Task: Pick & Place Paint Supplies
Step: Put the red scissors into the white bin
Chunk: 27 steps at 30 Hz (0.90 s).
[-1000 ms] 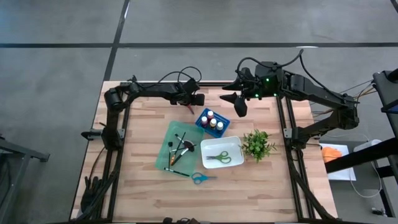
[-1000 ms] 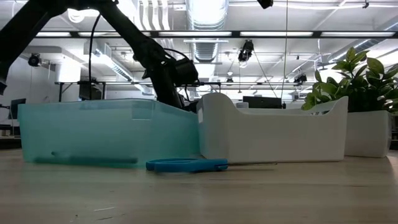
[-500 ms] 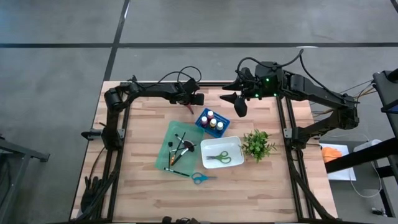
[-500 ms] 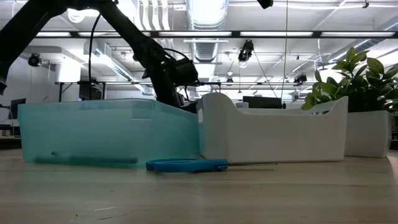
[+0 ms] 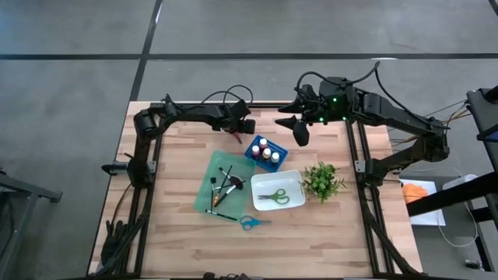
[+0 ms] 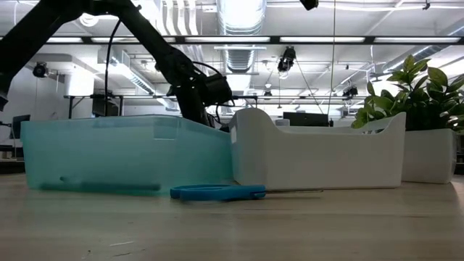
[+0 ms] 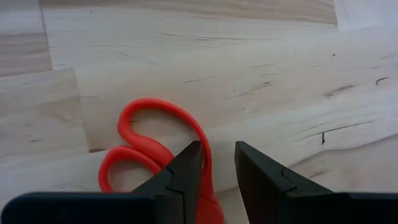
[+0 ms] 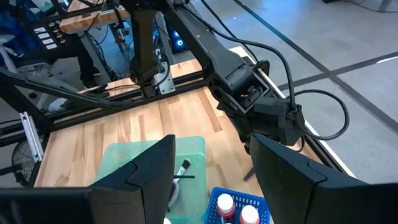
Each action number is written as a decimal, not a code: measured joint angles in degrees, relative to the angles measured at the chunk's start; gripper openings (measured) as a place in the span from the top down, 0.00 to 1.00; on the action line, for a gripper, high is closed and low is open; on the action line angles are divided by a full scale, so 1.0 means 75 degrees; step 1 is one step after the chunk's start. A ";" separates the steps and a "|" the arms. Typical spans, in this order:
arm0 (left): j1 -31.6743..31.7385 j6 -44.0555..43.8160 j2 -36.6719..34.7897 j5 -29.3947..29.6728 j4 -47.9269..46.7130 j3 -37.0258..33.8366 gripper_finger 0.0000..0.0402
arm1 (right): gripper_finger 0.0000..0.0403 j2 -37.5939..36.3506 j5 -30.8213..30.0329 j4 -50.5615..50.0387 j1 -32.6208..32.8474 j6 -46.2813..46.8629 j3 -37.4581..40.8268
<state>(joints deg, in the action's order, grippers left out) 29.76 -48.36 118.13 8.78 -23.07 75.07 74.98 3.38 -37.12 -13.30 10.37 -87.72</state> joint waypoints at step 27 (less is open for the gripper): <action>0.0003 0.1352 -0.0964 -0.1345 -0.0468 -0.0082 0.99 | 0.49 -0.0023 -0.0006 0.0097 0.0003 0.0133 0.0000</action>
<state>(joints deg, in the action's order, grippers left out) 29.78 -38.22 110.90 -1.31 -26.57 74.46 74.81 3.33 -36.40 -13.28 11.37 -87.72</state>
